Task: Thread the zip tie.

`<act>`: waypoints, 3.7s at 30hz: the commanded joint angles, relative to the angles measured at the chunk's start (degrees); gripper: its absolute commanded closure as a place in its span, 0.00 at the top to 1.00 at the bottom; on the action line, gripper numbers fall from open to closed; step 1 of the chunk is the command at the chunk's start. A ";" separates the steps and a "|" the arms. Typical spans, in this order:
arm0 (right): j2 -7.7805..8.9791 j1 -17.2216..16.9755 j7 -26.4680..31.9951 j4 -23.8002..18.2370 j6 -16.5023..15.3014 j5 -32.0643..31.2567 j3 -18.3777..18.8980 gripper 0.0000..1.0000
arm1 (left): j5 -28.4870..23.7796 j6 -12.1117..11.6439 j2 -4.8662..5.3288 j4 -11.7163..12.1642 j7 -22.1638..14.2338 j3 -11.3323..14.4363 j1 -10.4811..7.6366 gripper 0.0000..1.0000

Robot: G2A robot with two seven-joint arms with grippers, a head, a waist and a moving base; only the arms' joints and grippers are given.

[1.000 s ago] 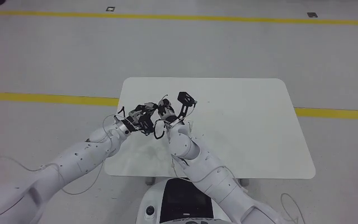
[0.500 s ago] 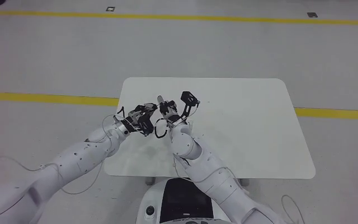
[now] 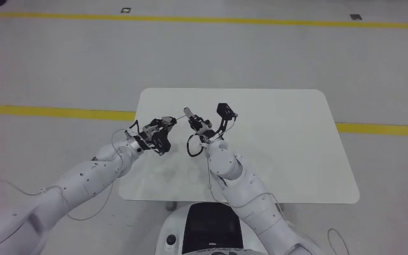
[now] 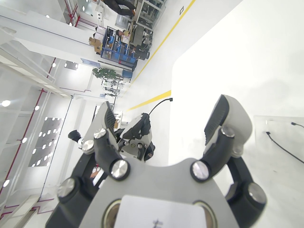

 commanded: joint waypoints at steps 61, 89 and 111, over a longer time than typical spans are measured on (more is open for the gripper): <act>3.52 6.22 40.68 14.67 -17.23 30.54 9.87 1.00 | 0.00 -9.09 -3.65 21.74 32.66 6.90 -8.11 0.00; 3.06 13.50 51.41 29.69 -21.23 45.78 5.54 0.36 | 0.00 -7.90 -2.84 22.73 37.71 6.90 -8.06 0.00; 2.86 15.94 51.74 34.60 -23.05 49.63 3.54 0.26 | 0.00 -7.90 -2.84 22.73 37.71 6.90 -8.06 0.00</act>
